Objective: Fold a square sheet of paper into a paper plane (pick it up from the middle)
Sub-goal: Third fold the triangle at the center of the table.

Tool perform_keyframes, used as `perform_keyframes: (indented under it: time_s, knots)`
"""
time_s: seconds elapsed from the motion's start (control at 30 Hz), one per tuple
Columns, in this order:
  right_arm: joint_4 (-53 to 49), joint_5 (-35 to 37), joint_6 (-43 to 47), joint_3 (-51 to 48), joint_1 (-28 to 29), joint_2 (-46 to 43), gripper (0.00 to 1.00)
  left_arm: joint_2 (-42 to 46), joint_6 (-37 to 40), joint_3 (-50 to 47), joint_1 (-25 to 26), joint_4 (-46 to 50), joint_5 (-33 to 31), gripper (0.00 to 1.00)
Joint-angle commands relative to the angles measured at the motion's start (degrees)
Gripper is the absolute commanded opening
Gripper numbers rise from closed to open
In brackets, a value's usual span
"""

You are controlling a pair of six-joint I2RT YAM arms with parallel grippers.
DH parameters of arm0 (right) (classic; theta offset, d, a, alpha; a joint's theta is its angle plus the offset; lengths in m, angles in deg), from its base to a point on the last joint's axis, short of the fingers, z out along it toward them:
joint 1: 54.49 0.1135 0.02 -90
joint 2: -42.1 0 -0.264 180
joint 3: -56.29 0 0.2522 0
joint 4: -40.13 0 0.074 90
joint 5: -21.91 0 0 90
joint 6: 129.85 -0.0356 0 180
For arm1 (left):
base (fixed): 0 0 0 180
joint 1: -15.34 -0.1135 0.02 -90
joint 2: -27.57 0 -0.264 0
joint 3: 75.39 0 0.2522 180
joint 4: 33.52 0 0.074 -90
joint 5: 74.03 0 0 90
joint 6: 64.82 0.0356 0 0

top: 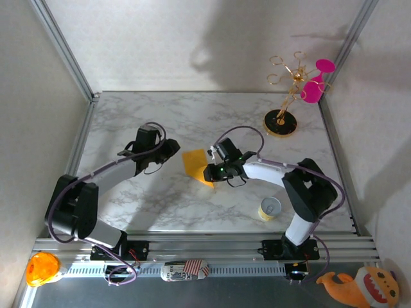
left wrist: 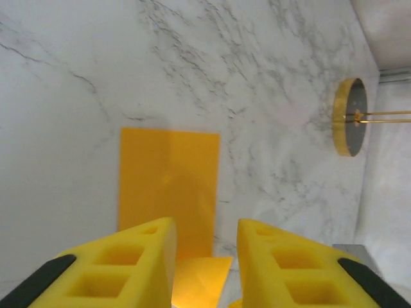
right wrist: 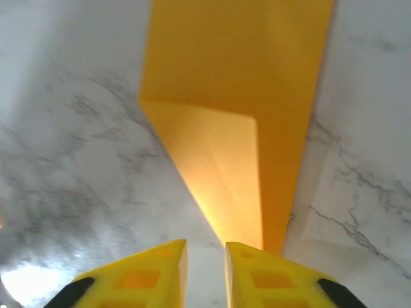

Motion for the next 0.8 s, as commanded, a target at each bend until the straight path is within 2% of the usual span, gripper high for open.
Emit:
perform_keyframes:
  time_s: [0.0, 0.17, 0.4, 0.77]
  knots:
    - [2.9, 0.4, -1.1, 0.4, 0.0, -1.4, 0.26, 1.7, -4.1, -3.0, 1.5, -2.6, -1.6, 0.34]
    - [3.6, -0.9, -2.4, 3.2, 0.0, 3.7, 0.24, 1.1, -7.7, -5.6, 4.6, -5.9, -1.8, 0.40]
    - [3.4, 3.9, -3.9, 4.5, -0.3, 8.0, 0.24, -2.1, -12.3, -8.6, 8.3, -10.8, -1.2, 0.40]
    - [3.3, 4.6, -6.9, 2.1, -0.7, 11.6, 0.24, -6.9, -15.0, -9.8, 10.4, -12.8, -0.9, 0.41]
